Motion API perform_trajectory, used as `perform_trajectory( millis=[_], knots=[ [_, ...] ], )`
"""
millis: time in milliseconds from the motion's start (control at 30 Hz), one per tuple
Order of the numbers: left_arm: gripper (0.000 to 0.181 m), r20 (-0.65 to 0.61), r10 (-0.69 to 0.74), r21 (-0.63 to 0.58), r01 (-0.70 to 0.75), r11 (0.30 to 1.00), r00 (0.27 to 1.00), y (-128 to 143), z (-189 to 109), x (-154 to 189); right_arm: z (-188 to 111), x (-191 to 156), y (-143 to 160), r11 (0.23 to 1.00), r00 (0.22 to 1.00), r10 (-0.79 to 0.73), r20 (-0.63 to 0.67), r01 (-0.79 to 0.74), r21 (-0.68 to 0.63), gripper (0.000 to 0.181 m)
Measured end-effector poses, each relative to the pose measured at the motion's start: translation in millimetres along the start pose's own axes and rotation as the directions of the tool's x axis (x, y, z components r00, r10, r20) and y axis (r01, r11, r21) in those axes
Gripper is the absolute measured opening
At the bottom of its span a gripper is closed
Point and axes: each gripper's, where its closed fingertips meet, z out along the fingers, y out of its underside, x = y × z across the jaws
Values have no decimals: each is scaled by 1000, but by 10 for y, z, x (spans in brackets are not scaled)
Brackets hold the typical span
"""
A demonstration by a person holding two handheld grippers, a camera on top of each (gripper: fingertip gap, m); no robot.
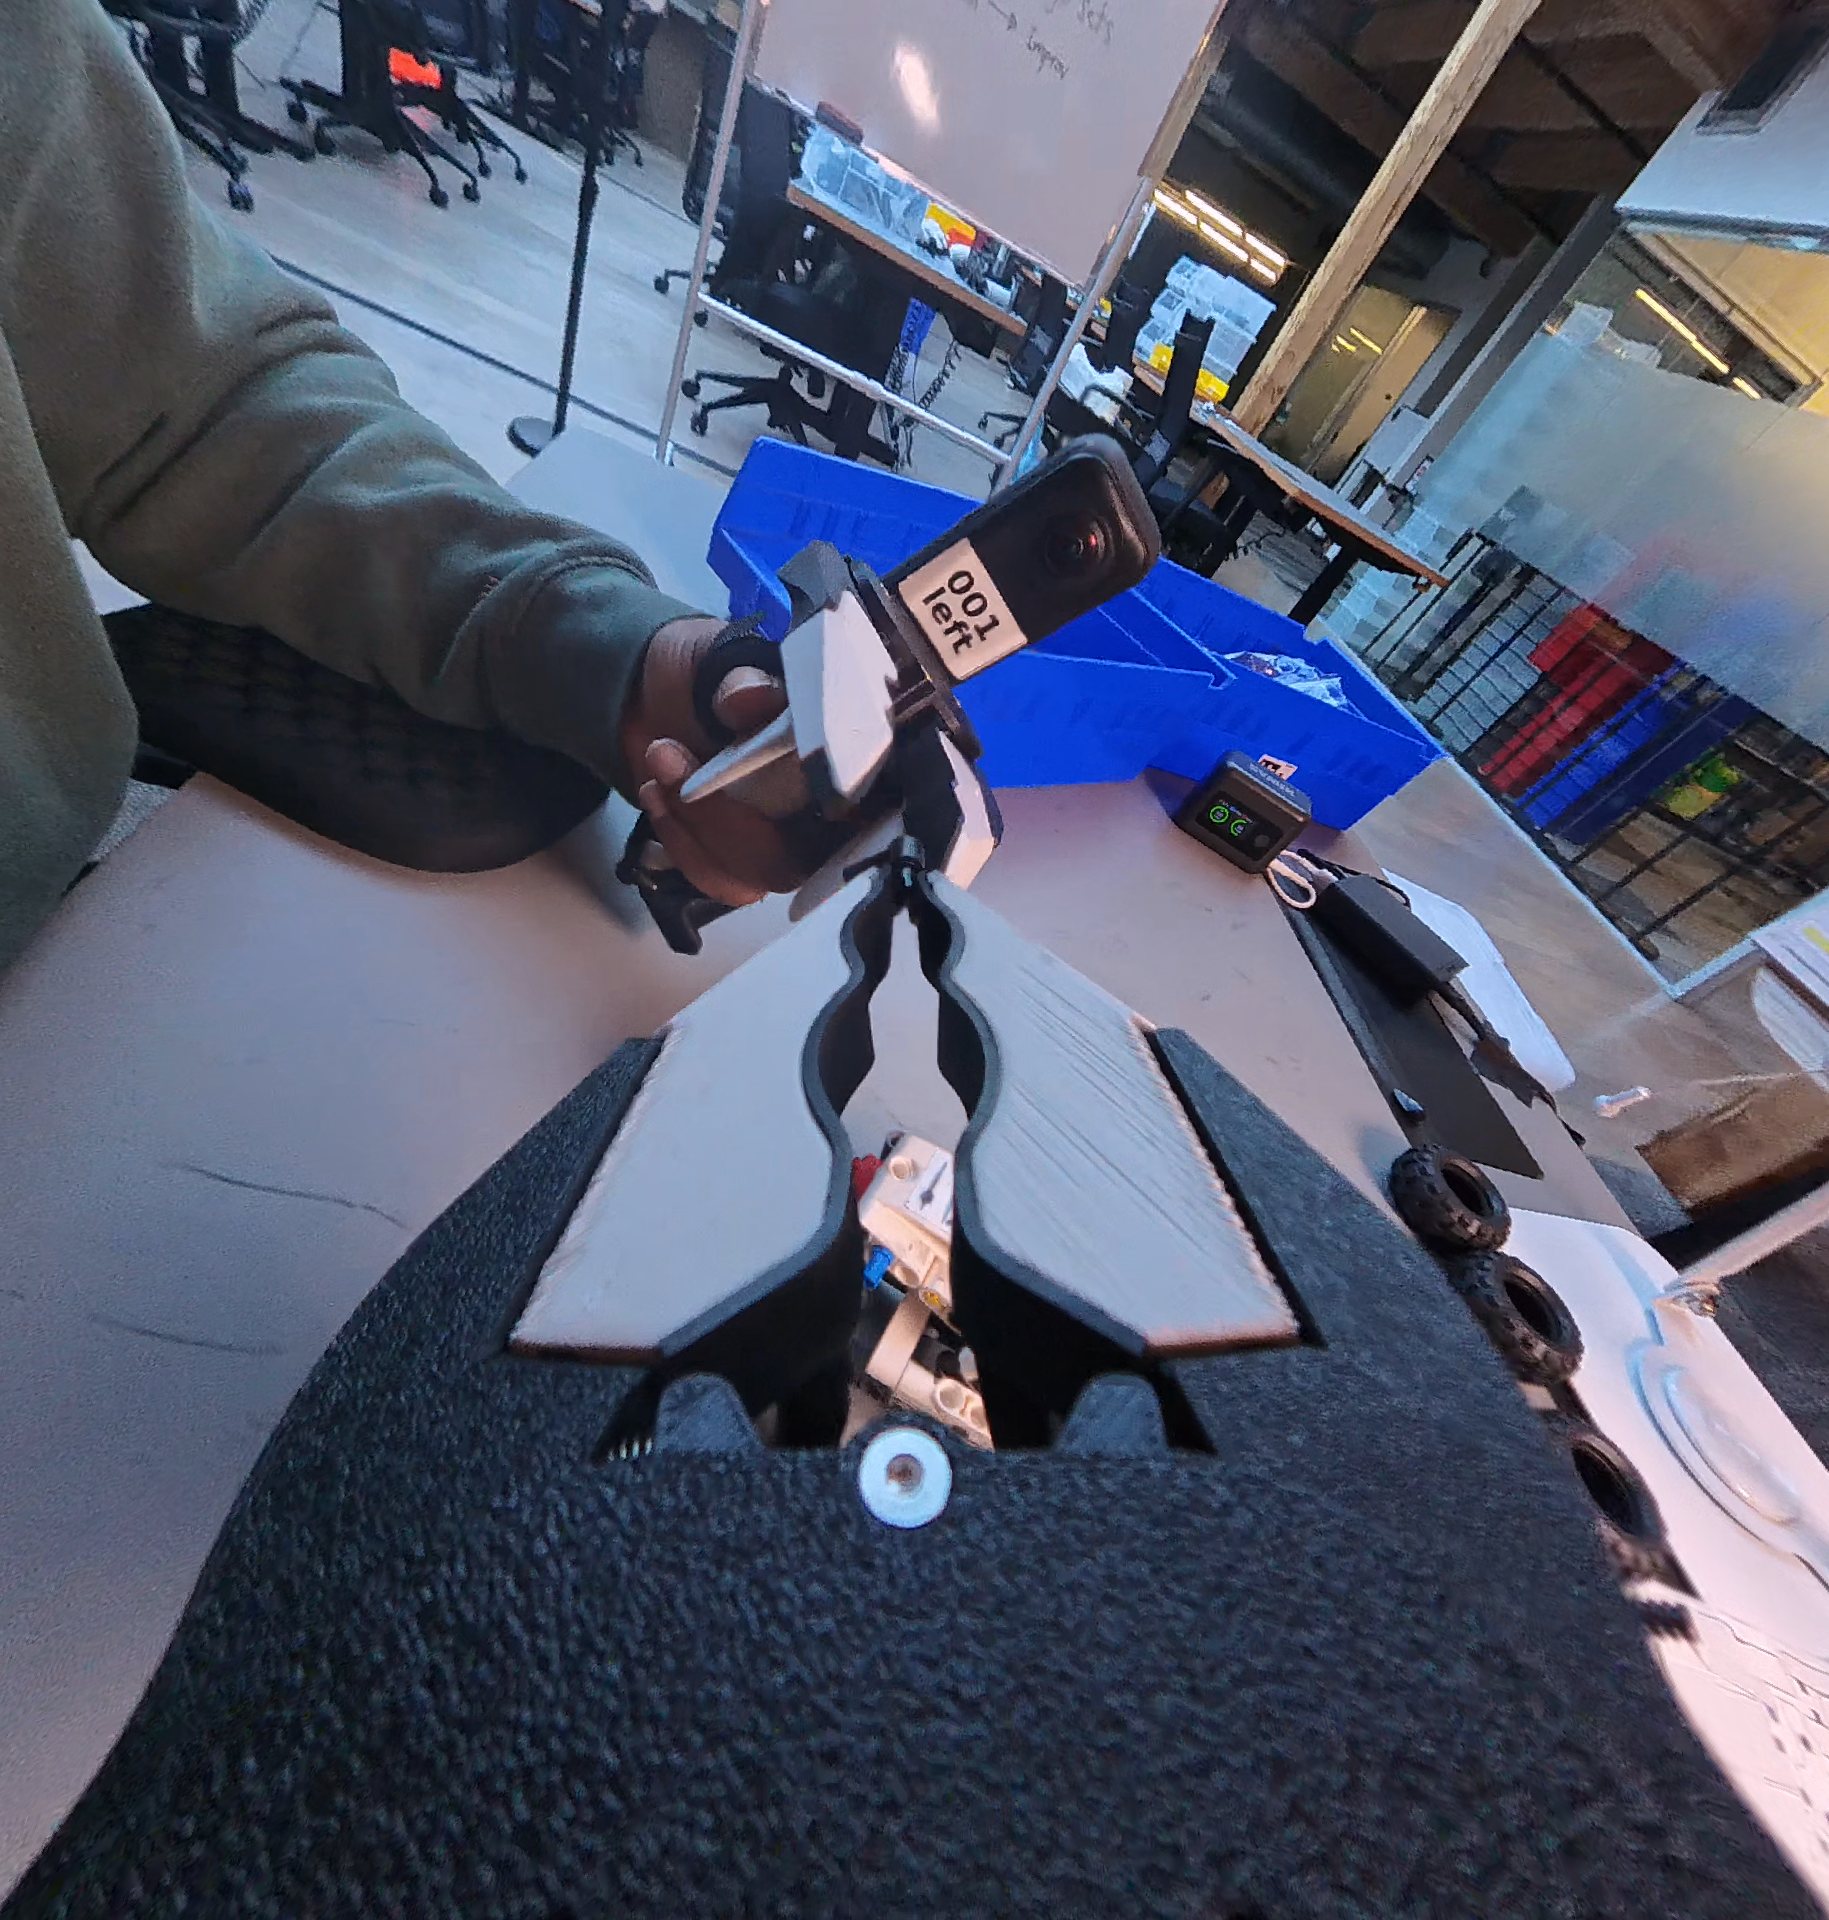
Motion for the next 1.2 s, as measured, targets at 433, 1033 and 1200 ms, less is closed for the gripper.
perform_trajectory(
  millis=[433, 1033, 1200],
  knots=[
    [8, 70, 101, -59, -97, 994, 992, 20, 55, 24, -3, -34, -44, 999, 1000, 10, 4, -10, 53, 3],
    [6, 270, 212, 37, -230, 973, 939, -368, -330, -172, -165, 436, 177, 978, 972, 211, -100, -209, 24, 3],
    [6, 454, 214, -16, -232, 973, 865, -304, -467, -530, 30, 859, 682, 914, 981, 28, -190, -101, -392, 4]
  ],
)
